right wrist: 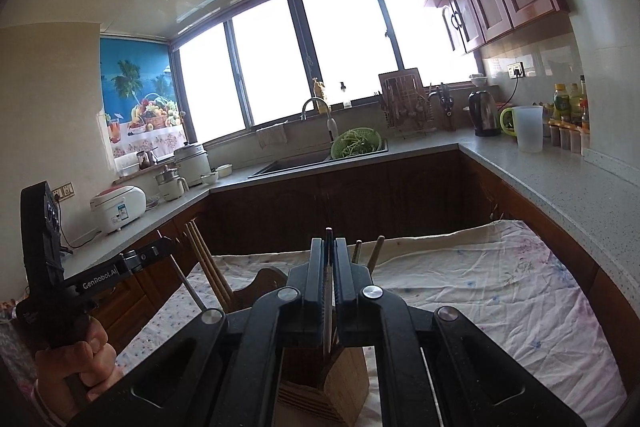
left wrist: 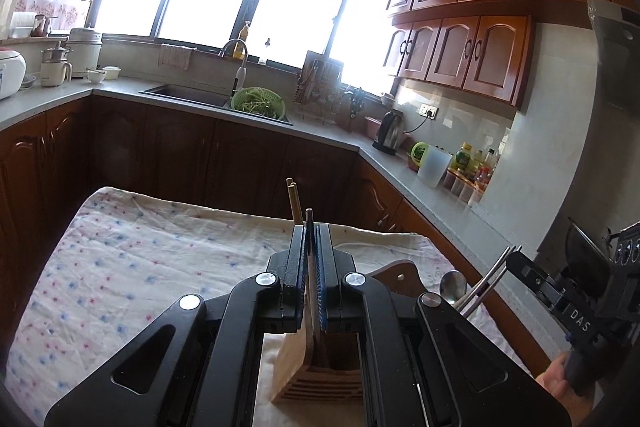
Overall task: Organize utensils
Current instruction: 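Lower both steel chopsticks down into the wooden holder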
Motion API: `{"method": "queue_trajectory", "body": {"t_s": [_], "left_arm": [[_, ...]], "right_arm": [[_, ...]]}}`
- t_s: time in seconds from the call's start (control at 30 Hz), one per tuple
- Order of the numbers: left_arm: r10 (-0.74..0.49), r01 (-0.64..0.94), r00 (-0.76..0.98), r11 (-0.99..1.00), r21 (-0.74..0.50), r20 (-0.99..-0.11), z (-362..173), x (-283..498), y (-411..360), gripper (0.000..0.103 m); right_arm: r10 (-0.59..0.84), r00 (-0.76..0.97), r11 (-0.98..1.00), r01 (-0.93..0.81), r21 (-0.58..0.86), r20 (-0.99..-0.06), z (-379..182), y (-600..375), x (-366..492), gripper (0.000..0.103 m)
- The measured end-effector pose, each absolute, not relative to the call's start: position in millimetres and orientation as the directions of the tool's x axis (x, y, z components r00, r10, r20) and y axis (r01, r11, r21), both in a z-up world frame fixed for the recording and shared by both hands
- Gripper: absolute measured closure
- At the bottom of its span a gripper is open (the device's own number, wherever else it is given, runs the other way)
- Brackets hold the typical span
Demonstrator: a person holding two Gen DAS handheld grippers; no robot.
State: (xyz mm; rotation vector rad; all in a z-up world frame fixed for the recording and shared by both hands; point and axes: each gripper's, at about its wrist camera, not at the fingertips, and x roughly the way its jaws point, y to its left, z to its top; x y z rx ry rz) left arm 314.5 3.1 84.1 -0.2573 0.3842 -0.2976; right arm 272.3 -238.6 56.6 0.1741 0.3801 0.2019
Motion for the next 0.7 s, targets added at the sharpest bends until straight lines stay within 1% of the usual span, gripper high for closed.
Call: {"method": "queue_trajectory", "body": {"t_s": [0.27, 0.7], "left_arm": [[-0.338, 0.232, 0.877, 0.920, -0.316, -0.341, 78, 311, 5, 0.099], [-0.335, 0.232, 0.874, 0.924, -0.304, -0.351, 79, 313, 4, 0.099]], "right_arm": [[0.223, 0.902, 0.962, -0.143, 0.233, -0.369, 49, -245, 275, 0.099], [0.215, 0.893, 0.960, -0.119, 0.254, -0.396, 39, -253, 281, 0.098]]}}
